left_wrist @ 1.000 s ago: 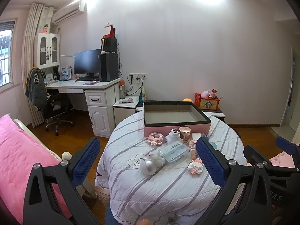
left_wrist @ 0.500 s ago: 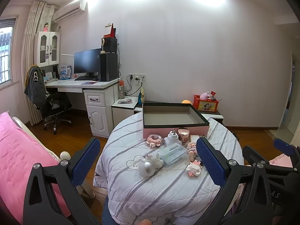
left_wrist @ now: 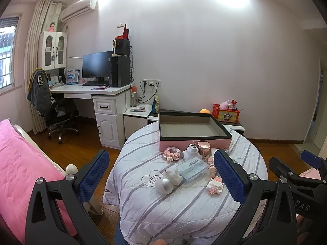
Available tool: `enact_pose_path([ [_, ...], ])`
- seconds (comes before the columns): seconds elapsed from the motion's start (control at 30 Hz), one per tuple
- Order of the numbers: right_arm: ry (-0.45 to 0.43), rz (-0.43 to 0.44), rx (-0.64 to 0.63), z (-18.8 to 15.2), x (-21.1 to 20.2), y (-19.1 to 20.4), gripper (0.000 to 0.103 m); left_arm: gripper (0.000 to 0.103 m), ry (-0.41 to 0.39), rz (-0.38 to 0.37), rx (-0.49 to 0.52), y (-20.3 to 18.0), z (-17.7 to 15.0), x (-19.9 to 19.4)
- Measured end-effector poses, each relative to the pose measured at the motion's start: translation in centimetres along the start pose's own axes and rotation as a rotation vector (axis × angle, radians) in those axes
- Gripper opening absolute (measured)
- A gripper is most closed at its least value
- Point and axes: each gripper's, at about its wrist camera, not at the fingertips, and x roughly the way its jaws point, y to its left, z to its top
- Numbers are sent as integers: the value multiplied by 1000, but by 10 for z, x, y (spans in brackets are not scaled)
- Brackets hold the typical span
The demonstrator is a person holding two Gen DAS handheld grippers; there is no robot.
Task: Organize rigid objects
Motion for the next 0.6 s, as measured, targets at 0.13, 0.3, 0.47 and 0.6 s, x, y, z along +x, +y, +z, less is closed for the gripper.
enact_pose_path([
  [0.13,-11,-2,0,1,-3,1,103,103,-11,1,2,3,1,-3],
  [0.3,-29,-1,5,6,-7,1,103,103,-30,3,12,2,4,-9],
  [0.47,-40,0,7,5,-12,0,103,103,-37,3,12,3,5,-13],
  [0.6,-37,0,8,0,-13,-2,103,103,-33,0,12,2,4,-16],
])
